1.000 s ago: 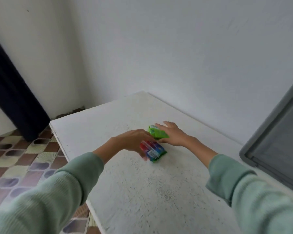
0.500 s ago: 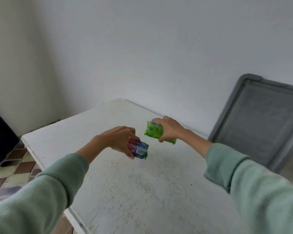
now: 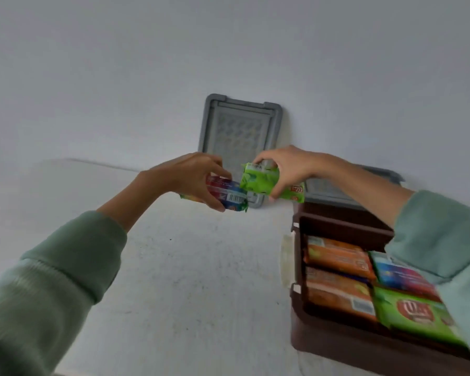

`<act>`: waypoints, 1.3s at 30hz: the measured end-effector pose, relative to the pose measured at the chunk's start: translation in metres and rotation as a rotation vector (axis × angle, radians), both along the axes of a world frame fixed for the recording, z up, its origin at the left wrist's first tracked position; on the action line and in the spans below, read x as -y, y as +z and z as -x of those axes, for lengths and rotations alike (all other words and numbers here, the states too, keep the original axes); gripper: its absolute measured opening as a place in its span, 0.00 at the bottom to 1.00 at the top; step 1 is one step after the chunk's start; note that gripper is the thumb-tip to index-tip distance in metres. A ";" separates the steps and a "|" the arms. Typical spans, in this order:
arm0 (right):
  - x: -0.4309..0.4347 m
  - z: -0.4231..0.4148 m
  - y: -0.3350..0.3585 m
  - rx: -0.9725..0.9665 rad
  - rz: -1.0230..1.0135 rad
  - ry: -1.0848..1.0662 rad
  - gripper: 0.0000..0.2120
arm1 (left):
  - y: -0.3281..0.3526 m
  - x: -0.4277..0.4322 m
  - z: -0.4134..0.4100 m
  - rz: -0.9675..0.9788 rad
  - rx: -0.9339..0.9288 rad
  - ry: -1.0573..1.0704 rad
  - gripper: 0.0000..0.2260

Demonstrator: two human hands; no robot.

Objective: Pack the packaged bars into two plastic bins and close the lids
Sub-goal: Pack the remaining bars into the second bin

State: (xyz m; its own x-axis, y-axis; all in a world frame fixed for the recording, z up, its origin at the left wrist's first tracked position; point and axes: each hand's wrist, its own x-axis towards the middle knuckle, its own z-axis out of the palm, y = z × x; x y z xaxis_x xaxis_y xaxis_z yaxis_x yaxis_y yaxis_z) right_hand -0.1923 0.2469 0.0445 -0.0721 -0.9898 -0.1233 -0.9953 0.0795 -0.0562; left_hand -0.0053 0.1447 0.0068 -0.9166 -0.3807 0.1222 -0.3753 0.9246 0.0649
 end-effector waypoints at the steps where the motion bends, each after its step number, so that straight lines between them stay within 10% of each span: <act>1: -0.022 0.013 0.001 -0.018 -0.012 -0.027 0.39 | 0.000 -0.017 0.017 0.002 0.005 -0.033 0.29; 19: -0.232 0.106 -0.071 0.006 -0.342 -0.246 0.41 | -0.059 -0.187 0.146 0.043 0.185 -0.273 0.32; 39: -0.246 0.100 -0.095 -0.196 -0.100 -0.203 0.39 | -0.070 -0.199 0.153 0.185 0.151 -0.244 0.35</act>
State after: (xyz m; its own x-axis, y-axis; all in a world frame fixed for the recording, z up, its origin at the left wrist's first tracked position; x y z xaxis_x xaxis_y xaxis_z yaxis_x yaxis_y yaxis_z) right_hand -0.2920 0.4929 -0.0506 -0.2994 -0.9363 -0.1837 -0.9496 0.2735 0.1534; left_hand -0.1582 0.3437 -0.0631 -0.9910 -0.1319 0.0247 -0.1341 0.9793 -0.1516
